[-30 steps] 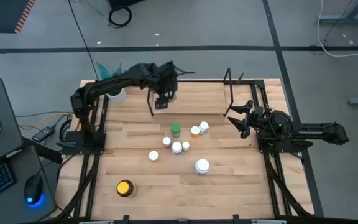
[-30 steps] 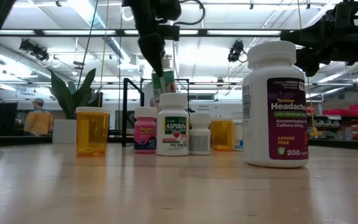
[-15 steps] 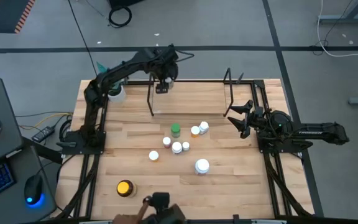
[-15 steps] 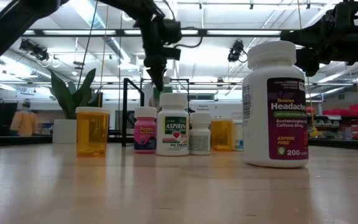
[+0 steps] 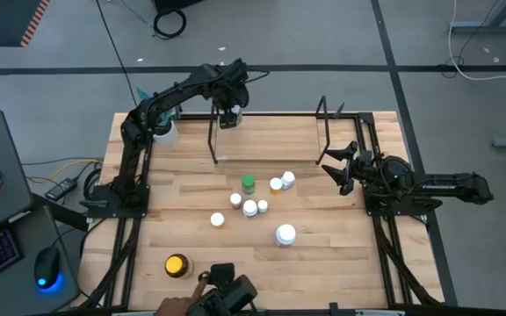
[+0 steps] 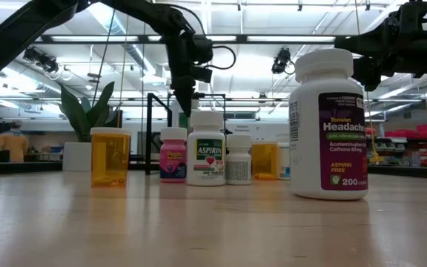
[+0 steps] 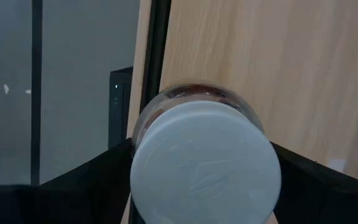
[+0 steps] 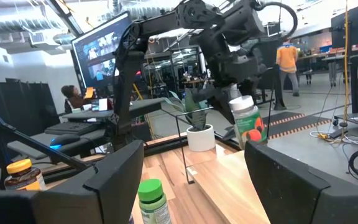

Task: Pick and place medicine bottles onto shelf by color
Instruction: Put the large white and green medicine bottle on the shelf

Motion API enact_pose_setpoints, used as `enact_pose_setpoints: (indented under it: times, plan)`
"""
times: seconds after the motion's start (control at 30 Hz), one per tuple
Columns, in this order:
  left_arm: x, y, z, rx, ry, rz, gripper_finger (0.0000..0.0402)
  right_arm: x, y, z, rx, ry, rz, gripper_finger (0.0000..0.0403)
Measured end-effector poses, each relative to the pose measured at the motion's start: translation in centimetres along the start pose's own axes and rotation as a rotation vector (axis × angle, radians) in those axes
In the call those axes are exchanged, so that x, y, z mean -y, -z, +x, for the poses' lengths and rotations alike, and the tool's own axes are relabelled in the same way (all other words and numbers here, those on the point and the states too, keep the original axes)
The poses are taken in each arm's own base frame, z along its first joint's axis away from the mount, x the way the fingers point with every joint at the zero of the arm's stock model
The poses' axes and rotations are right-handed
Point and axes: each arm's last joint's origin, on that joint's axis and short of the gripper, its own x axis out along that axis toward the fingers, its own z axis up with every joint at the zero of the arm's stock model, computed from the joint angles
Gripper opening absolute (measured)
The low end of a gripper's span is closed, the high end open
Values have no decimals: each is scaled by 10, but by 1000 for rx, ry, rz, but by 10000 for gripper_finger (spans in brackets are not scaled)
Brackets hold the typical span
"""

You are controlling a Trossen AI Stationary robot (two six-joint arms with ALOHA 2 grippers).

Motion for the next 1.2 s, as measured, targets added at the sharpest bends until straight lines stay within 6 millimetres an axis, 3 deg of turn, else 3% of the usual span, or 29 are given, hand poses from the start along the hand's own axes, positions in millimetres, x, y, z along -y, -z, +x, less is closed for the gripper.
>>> enact_pose_setpoints:
  times: [0.2, 0.7, 1.0, 1.2]
  plan:
    - [1, -1, 14, -31, 22, 11, 306, 0, 0, 0, 0, 1, 0, 288]
    - [0, 1, 20, -53, 36, 27, 307, 0, 0, 0, 0, 0, 0, 288]
    - [0, 2, 19, -57, 38, 27, 351, 0, 0, 0, 0, 0, 0, 288]
    - [0, 2, 19, -61, 35, 27, 355, 0, 0, 0, 0, 0, 0, 288]
